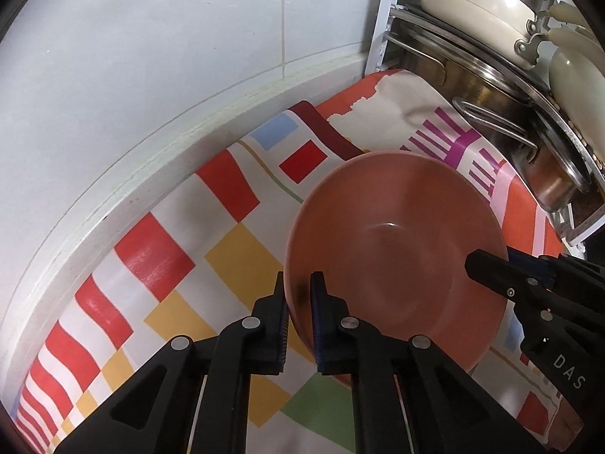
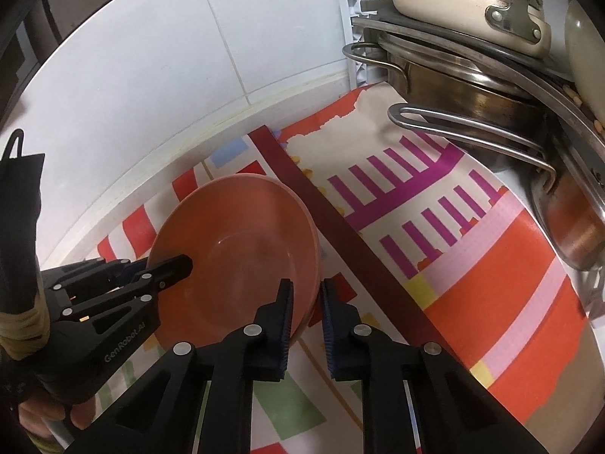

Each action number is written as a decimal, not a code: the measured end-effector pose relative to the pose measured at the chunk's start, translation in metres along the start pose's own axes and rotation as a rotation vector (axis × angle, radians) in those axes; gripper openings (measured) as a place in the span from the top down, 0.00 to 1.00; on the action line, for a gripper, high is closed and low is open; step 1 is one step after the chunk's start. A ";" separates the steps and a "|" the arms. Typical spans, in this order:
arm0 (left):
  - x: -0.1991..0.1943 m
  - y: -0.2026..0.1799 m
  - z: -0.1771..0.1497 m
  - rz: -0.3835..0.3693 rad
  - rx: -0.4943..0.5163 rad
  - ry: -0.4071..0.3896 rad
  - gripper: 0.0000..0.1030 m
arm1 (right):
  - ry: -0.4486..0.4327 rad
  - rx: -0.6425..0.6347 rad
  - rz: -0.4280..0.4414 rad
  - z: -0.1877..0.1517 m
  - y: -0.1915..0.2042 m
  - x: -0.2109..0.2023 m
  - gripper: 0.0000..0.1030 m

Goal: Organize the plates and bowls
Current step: 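Close both grippers on the pink bowl's rim, then lift the pink bowl with both grippers and carry it toward the stacked bowls, then lower the pink bowl onto the white bowl with both grippers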

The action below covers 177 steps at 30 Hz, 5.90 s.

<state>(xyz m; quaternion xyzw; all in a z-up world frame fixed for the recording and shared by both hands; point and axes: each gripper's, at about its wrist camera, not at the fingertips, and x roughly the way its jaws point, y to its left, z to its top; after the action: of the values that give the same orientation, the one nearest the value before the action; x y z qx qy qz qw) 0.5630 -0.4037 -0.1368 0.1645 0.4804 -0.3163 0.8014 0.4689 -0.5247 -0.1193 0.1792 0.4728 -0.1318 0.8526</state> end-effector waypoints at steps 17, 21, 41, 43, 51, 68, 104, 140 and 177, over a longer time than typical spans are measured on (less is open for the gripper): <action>-0.086 -0.011 -0.033 0.023 -0.020 -0.072 0.88 | -0.042 -0.021 0.002 -0.024 0.027 -0.077 0.85; -0.110 -0.016 -0.044 0.025 -0.027 -0.093 0.88 | -0.058 -0.029 -0.001 -0.036 0.035 -0.099 0.85; -0.221 -0.016 -0.125 0.036 -0.038 -0.192 0.88 | -0.138 -0.050 0.013 -0.111 0.070 -0.201 0.85; -0.232 -0.016 -0.135 0.035 -0.036 -0.203 0.88 | -0.144 -0.053 0.012 -0.120 0.074 -0.211 0.85; -0.261 -0.015 -0.168 0.031 -0.040 -0.227 0.88 | -0.154 -0.056 0.012 -0.152 0.086 -0.239 0.85; -0.270 -0.008 -0.232 0.018 -0.049 -0.181 0.88 | -0.087 -0.044 0.030 -0.206 0.099 -0.245 0.85; -0.225 -0.024 -0.272 0.072 0.026 -0.061 0.83 | 0.034 -0.127 -0.007 -0.246 0.100 -0.201 0.84; -0.198 -0.003 -0.277 0.038 -0.130 -0.005 0.40 | 0.043 0.036 0.071 -0.235 0.082 -0.169 0.46; -0.209 -0.002 -0.279 -0.020 -0.194 0.015 0.70 | 0.142 0.102 0.122 -0.236 0.108 -0.170 0.64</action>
<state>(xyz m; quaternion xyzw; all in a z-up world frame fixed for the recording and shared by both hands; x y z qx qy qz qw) 0.3051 -0.1734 -0.0892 0.0836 0.5164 -0.2748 0.8067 0.2447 -0.3169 -0.0701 0.2597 0.5130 -0.0906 0.8131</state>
